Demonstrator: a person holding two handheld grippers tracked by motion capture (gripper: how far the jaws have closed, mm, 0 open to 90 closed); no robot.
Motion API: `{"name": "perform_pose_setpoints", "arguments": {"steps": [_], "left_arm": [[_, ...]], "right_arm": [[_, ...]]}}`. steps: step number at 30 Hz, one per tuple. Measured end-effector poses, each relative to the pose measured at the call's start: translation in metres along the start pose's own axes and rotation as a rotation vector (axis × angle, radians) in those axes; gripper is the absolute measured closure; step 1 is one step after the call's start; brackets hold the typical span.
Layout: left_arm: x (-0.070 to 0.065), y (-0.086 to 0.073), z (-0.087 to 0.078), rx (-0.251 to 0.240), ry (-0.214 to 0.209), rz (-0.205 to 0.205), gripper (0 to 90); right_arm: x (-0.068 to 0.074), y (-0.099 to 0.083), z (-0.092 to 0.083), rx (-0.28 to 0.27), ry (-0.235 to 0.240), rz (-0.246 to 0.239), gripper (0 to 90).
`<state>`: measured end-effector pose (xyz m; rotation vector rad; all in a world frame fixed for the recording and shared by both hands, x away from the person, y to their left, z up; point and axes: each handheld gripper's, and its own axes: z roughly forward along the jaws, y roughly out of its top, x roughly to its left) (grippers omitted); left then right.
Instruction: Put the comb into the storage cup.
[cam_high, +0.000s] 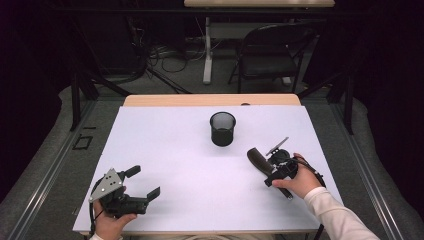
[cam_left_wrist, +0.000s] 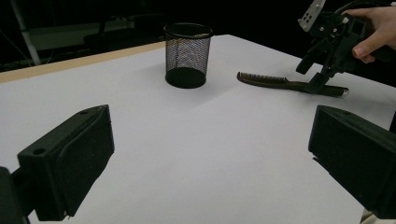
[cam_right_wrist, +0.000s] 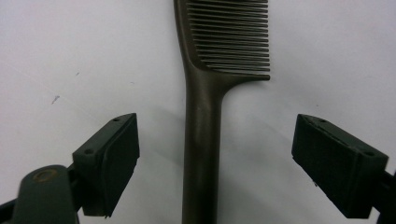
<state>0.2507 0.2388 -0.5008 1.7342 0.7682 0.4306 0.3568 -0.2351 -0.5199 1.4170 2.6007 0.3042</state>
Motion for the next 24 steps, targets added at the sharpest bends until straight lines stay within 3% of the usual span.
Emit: {"name": "perform_pose_setpoints", "arguments": {"steps": [2, 4, 6, 10, 15, 17, 19, 20, 21, 22, 24], "left_arm": [[0.0, 0.0, 0.0, 0.001, -0.001, 0.0, 0.4], [0.0, 0.0, 0.0, 0.002, -0.001, -0.001, 0.4], [0.0, 0.0, 0.0, 0.002, -0.001, -0.002, 0.4], [0.001, 0.0, 0.0, 0.003, -0.001, -0.002, 0.4], [0.0, 0.0, 0.0, 0.004, -0.002, -0.002, 0.4], [0.0, 0.0, 0.0, 0.003, 0.0, -0.003, 0.4], [0.0, 0.0, 0.0, 0.002, 0.0, -0.004, 0.4], [0.0, 0.0, 0.0, 0.002, 0.001, -0.004, 0.4], [0.0, 0.0, 0.0, 0.004, -0.001, -0.004, 0.4], [0.0, 0.0, 0.0, 0.003, 0.0, -0.005, 0.4], [0.0, 0.0, 0.0, 0.003, 0.0, -0.005, 0.4]], "right_arm": [[0.0, 0.001, 0.001, 0.009, 0.001, -0.011, 15.2], [0.002, 0.002, 0.002, 0.019, 0.003, 0.011, 16.4], [0.003, 0.003, 0.005, -0.002, 0.012, 0.004, 18.0], [0.004, 0.008, 0.002, 0.071, 0.004, -0.024, 25.5], [0.007, 0.007, 0.006, 0.052, 0.003, -0.011, 27.4], [0.007, 0.008, 0.006, 0.062, -0.001, -0.003, 29.5], [0.007, 0.011, 0.003, 0.102, -0.003, -0.016, 34.4], [0.005, 0.011, 0.003, 0.098, 0.0, -0.028, 34.4], [0.006, 0.01, 0.006, 0.059, 0.016, 0.001, 34.4], [0.007, 0.01, 0.006, 0.058, 0.015, 0.003, 34.5], [0.006, 0.012, 0.004, 0.105, 0.013, 0.011, 34.7]]}}
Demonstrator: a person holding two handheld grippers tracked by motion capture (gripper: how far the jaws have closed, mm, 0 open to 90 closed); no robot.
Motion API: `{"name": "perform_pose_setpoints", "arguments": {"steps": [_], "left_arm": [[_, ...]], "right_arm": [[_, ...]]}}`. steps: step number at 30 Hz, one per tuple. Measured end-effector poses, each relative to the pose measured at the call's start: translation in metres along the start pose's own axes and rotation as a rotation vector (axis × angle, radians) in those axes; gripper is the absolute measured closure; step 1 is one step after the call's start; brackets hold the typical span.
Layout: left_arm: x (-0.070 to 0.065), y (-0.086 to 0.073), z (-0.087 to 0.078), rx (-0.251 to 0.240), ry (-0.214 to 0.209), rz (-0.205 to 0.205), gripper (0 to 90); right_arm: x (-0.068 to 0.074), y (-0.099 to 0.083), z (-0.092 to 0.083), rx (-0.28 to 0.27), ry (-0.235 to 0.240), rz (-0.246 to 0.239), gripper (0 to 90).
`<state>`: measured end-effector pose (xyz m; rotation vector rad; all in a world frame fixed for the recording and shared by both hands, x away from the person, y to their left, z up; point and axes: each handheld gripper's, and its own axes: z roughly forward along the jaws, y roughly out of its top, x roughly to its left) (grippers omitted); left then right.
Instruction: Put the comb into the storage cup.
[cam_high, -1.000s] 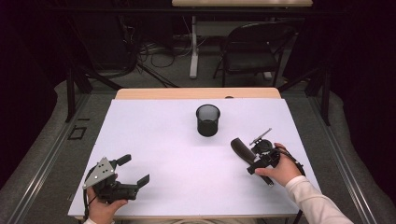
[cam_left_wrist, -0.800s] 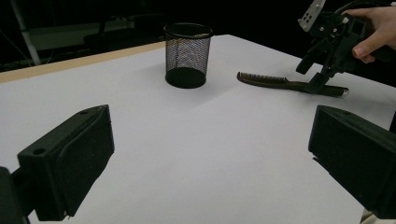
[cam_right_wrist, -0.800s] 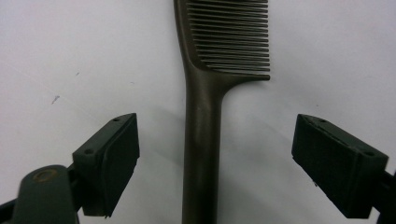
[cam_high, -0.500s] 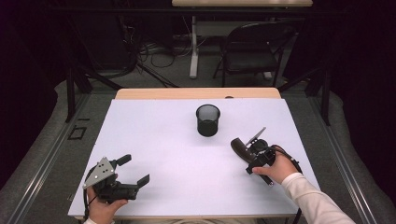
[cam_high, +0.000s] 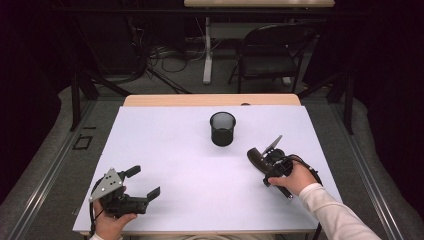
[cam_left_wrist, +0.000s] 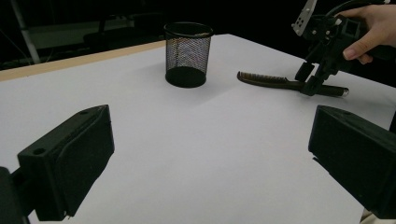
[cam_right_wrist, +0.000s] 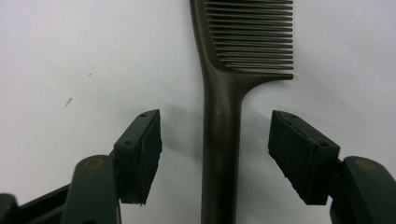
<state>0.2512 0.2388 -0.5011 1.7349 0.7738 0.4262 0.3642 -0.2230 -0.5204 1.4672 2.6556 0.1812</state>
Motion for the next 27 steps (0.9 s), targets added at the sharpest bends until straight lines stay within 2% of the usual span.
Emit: {"name": "perform_pose_setpoints", "arguments": {"steps": [2, 7, 10, 12, 13, 19, 27], "left_arm": [[0.0002, -0.0001, 0.0001, -0.001, -0.003, 0.0, 0.4], [0.0001, 0.0, 0.0, 0.001, 0.0, 0.0, 0.4], [0.0006, 0.0, 0.0001, 0.001, -0.009, 0.0, 0.4], [0.0007, -0.0001, 0.0002, 0.001, -0.008, 0.0, 0.4], [0.0007, -0.0002, 0.0002, 0.001, -0.009, -0.001, 0.4], [0.0001, -0.0003, 0.0005, 0.003, -0.002, -0.001, 0.4], [0.0, -0.0004, 0.0008, 0.004, 0.001, -0.002, 0.4]], "right_arm": [[-0.0012, 0.0012, -0.0006, 0.021, -0.006, 0.002, 37.2], [-0.0027, 0.002, 0.0032, 0.003, 0.02, 0.037, 44.8], [-0.0041, 0.0035, 0.0034, 0.014, 0.03, 0.054, 46.7], [-0.0049, 0.0041, 0.0034, 0.017, 0.03, 0.055, 49.1], [-0.0049, 0.0037, 0.0047, -0.001, 0.037, 0.06, 50.7], [-0.0062, 0.0053, 0.0012, 0.024, 0.025, 0.05, 56.6], [-0.0082, 0.0049, 0.0008, 0.022, 0.028, 0.051, 62.2]]}}
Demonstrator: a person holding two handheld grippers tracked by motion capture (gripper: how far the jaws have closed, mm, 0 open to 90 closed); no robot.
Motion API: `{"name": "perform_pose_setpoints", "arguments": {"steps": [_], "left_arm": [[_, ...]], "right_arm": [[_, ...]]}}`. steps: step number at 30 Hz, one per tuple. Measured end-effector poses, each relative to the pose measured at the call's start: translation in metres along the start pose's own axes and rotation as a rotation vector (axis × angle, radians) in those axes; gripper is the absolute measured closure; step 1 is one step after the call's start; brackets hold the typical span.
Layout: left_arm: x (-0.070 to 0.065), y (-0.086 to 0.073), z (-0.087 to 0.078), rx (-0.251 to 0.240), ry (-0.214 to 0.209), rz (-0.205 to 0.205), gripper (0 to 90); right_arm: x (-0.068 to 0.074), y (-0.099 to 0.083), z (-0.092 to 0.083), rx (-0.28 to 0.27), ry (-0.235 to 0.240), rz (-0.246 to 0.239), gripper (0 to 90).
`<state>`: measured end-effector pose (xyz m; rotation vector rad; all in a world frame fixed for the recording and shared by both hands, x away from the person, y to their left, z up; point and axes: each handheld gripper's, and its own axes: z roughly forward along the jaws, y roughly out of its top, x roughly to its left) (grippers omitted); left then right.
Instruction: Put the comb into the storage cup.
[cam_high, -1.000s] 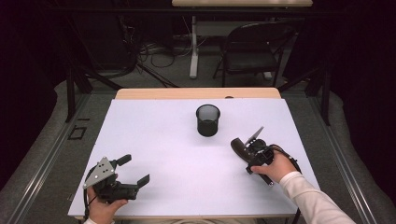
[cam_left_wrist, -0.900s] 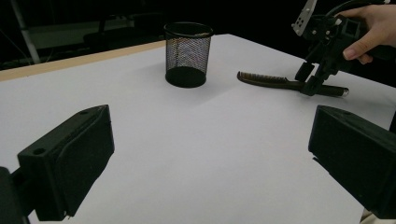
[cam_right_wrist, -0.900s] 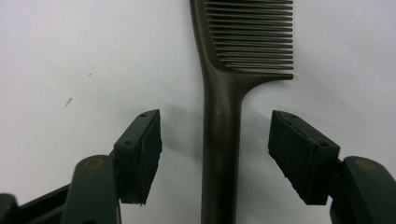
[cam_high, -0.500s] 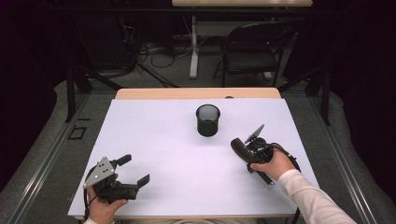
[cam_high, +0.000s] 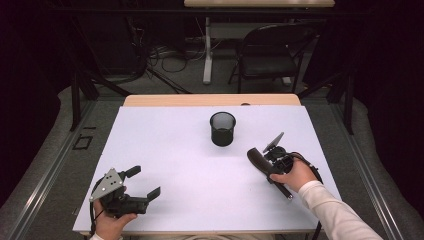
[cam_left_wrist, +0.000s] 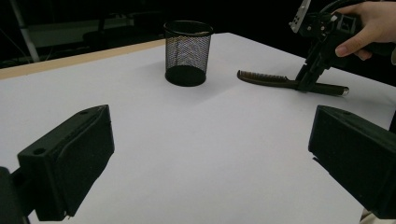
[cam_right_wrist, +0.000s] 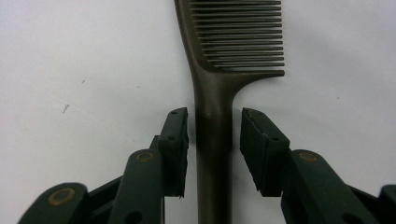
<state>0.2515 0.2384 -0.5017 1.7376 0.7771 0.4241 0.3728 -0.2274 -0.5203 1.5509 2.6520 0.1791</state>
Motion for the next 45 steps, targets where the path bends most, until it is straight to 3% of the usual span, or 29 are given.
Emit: {"name": "perform_pose_setpoints", "arguments": {"steps": [16, 18, 25, 43, 45], "left_arm": [[0.0003, -0.0001, 0.0001, 0.001, -0.004, 0.0, 0.4], [0.0003, -0.0001, 0.0001, 0.001, -0.004, 0.001, 0.4], [0.0004, -0.0002, 0.0003, 0.002, -0.004, 0.0, 0.4], [0.0001, -0.0003, 0.0004, 0.003, -0.003, 0.003, 0.4], [0.0, -0.0003, 0.0005, 0.003, 0.0, 0.001, 0.4]], "right_arm": [[-0.0011, -0.0005, 0.0015, 0.01, 0.01, 0.01, 68.5], [-0.0012, -0.0013, 0.004, -0.013, 0.019, 0.012, 69.3], [-0.0014, -0.0006, 0.0035, 0.019, 0.008, 0.012, 70.2], [-0.001, -0.0012, 0.0035, 0.013, 0.016, 0.03, 72.5], [-0.0018, -0.0014, 0.0043, 0.0, 0.017, 0.016, 72.5]]}}
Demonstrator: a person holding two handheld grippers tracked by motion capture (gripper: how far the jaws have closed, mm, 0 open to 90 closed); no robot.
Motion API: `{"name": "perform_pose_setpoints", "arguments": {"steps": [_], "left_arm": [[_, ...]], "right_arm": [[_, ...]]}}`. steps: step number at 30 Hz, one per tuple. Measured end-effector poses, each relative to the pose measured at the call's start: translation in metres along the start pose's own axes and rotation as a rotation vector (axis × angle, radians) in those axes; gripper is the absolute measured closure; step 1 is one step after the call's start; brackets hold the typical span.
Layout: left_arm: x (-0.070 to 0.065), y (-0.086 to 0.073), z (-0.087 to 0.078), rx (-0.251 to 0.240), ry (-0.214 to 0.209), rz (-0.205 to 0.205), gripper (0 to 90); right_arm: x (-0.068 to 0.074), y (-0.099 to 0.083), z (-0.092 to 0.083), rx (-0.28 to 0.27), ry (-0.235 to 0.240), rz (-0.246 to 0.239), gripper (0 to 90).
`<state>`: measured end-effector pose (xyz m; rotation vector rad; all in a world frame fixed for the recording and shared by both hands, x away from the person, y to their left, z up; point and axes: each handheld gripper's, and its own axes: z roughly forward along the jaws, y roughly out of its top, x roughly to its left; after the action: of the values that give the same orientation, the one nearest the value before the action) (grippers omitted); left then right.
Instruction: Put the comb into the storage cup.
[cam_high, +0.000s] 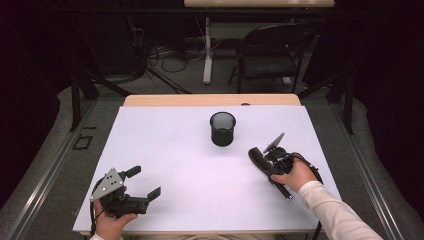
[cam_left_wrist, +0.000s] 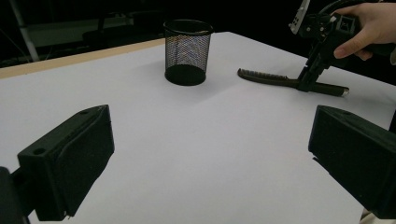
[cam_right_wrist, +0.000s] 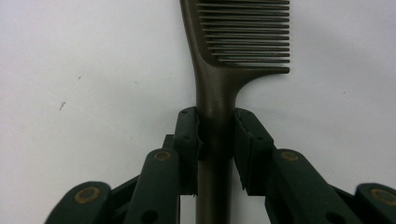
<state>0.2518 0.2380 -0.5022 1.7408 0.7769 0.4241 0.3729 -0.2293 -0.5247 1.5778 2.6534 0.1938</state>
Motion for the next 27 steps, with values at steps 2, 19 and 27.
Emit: {"name": "perform_pose_setpoints", "arguments": {"steps": [2, 19, 27], "left_arm": [[0.0, 0.0, 0.0, 0.0, 0.0, 0.0, 0.4], [0.0001, 0.0, 0.0, 0.0, -0.003, 0.002, 0.4], [0.0007, -0.0002, 0.0, -0.004, -0.006, -0.002, 0.4]], "right_arm": [[0.0002, 0.0001, -0.0005, 0.008, -0.002, 0.001, 72.5], [0.0003, -0.0011, -0.0022, 0.01, 0.007, -0.008, 72.6], [0.0, -0.0063, -0.0017, -0.098, 0.041, 0.005, 72.7]]}}
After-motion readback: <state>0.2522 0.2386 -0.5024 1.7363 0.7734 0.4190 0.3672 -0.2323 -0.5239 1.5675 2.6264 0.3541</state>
